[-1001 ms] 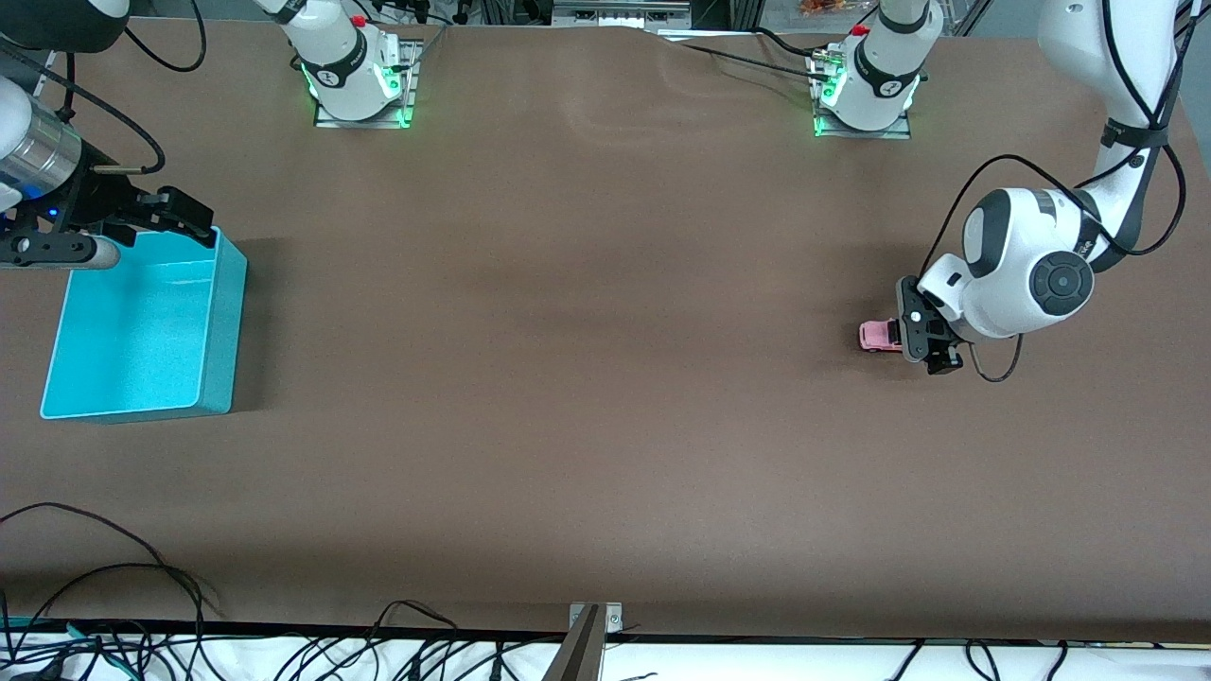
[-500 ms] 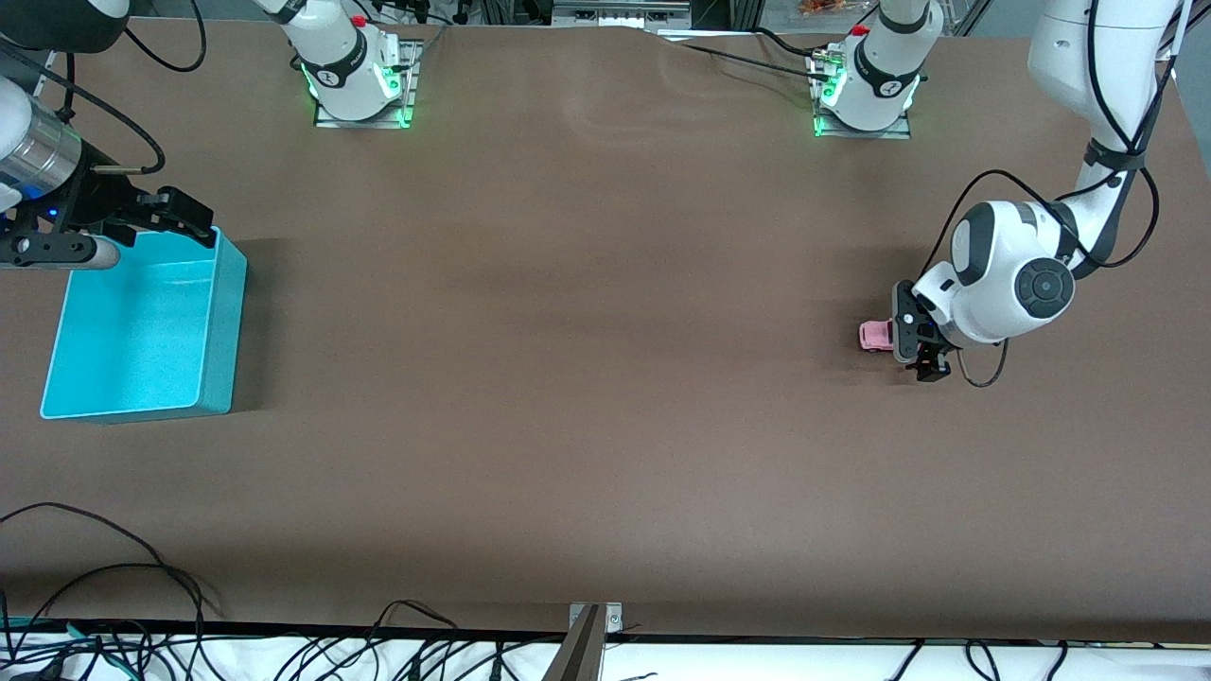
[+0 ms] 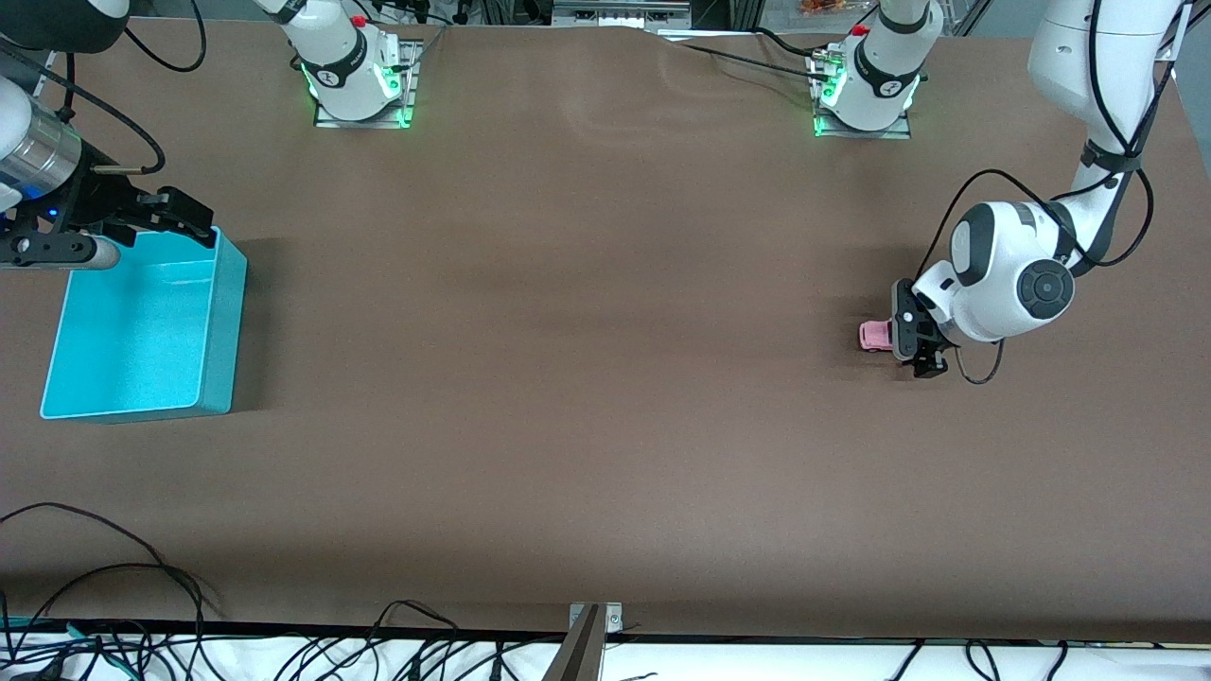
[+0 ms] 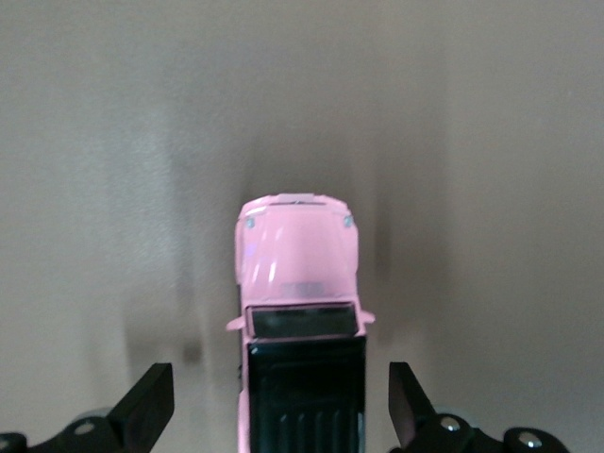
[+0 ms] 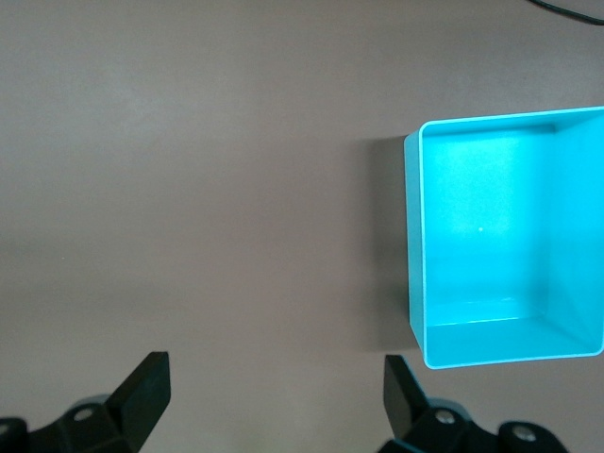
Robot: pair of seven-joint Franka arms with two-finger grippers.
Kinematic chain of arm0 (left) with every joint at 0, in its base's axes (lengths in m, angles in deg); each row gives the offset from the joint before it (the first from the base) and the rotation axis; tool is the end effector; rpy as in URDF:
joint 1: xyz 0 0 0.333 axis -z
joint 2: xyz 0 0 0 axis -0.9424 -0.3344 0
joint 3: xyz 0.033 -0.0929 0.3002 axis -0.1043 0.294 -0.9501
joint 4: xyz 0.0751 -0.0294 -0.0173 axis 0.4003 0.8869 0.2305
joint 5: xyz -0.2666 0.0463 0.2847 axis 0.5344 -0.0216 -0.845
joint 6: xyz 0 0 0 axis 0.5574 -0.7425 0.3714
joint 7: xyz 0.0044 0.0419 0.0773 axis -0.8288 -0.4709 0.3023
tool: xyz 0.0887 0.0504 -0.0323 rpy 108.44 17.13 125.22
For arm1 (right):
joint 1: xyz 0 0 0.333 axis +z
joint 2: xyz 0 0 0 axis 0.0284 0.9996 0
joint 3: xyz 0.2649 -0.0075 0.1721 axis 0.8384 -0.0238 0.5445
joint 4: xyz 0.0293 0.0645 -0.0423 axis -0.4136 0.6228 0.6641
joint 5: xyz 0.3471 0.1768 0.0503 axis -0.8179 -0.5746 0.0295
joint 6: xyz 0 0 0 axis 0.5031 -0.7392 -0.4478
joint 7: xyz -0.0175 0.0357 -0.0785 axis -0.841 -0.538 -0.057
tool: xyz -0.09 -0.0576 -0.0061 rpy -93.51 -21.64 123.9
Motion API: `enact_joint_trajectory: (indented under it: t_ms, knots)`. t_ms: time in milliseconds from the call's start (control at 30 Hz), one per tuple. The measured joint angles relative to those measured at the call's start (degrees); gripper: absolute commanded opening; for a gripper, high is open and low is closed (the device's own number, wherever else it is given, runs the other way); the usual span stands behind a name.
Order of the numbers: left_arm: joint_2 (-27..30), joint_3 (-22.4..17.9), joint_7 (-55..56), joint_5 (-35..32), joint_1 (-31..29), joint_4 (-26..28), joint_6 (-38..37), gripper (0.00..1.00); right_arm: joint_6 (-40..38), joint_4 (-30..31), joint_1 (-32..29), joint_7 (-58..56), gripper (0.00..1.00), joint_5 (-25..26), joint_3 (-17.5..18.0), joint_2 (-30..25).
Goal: Wind and store pink jeep toy
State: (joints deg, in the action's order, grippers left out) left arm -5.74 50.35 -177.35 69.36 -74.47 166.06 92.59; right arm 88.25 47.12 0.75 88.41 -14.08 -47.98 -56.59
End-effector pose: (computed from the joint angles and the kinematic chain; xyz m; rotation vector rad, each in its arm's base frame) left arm 0.5489 0.0118 0.1887 2.1147 -2.1510 -0.1362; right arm 0.5575 0.0322 0.5755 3.1220 0.0053 -0.0731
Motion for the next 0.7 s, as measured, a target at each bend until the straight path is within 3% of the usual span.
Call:
enact_joint_trajectory:
  t_ms: [200, 467, 634, 701]
  knots:
    - [0.0, 0.1, -0.5, 0.7, 0.0, 0.8, 0.0, 0.84, 0.0, 0.0, 0.0, 0.0, 1.0, 0.0, 0.0, 0.0]
    - [0.2, 0.4, -0.6, 1.0, 0.0, 0.8, 0.0, 0.33, 0.0, 0.0, 0.0, 0.0, 1.0, 0.0, 0.0, 0.0]
    - [0.3, 0.4, -0.8, 1.5, 0.0, 0.7, 0.1, 0.06, 0.0, 0.0, 0.0, 0.0, 1.0, 0.0, 0.0, 0.0]
    - [0.3, 0.5, -0.8, 1.5, 0.0, 0.7, 0.1, 0.01, 0.0, 0.0, 0.0, 0.0, 1.0, 0.0, 0.0, 0.0]
